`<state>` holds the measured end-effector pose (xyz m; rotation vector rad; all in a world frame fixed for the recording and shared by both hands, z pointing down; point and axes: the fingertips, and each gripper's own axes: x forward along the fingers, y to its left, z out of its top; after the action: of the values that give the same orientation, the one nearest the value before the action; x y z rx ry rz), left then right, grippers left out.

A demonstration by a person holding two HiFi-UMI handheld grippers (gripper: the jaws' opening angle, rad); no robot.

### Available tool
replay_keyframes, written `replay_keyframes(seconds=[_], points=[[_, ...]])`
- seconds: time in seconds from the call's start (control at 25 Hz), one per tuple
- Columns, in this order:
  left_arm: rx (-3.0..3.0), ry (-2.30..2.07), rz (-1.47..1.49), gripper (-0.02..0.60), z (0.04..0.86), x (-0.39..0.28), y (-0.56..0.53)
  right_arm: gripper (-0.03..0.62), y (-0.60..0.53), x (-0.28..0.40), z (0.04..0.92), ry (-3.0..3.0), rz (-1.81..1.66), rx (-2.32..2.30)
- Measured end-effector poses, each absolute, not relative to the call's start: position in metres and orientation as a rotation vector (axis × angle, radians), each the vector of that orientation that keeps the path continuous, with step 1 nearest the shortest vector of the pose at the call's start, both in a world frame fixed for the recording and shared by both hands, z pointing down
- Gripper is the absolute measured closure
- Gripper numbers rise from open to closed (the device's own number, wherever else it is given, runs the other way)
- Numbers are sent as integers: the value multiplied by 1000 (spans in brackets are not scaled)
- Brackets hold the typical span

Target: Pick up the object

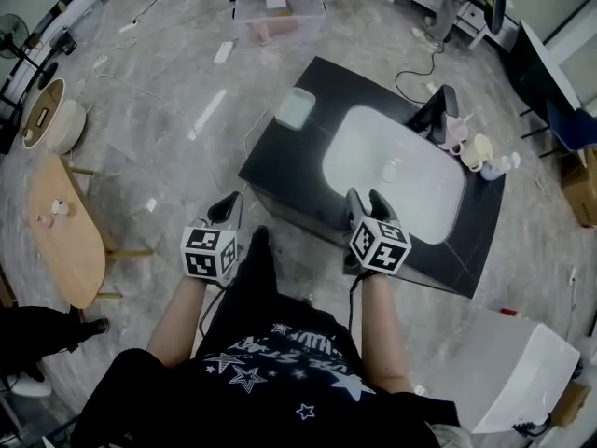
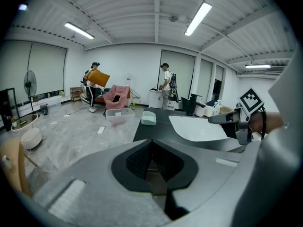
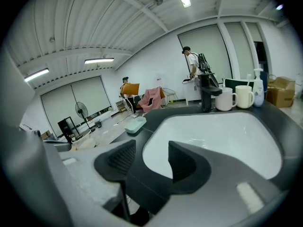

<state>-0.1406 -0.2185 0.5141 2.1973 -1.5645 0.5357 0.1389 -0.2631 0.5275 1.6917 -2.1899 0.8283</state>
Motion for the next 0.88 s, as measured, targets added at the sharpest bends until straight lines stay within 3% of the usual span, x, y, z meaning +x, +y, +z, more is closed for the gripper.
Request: replay_keyframes(seconds=[0.4, 0.88], points=[[2258, -1434, 568, 572, 519, -182, -340, 374, -372, 77, 533, -2114, 872, 1734], [2247, -1336, 592, 572, 543, -218, -403, 375, -445, 18, 563, -2023, 945, 1728]])
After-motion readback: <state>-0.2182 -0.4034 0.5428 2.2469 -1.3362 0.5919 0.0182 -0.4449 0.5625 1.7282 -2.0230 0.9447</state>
